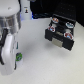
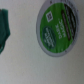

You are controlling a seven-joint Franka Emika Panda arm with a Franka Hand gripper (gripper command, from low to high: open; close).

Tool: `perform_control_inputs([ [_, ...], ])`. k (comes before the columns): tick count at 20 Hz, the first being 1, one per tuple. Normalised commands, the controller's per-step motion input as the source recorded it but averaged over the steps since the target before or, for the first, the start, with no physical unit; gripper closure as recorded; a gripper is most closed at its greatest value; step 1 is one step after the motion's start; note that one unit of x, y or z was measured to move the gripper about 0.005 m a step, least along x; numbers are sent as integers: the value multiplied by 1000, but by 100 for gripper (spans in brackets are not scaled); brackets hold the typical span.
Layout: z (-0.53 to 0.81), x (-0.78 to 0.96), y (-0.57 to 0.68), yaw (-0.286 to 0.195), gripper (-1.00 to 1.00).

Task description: Open the kcup holder, insert the kcup into the holder, and close the kcup holder

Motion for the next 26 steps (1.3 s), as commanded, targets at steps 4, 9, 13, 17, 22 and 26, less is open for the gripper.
perform_control_inputs([
  [4,-50,-13,33,-97,-100],
  [9,-87,-5,52,-6,-100],
  [13,-178,-5,81,0,-100],
  [17,-198,-32,66,1,-100],
  [22,-193,-9,111,13,-100],
  [26,-84,-1,95,-2,-100],
])
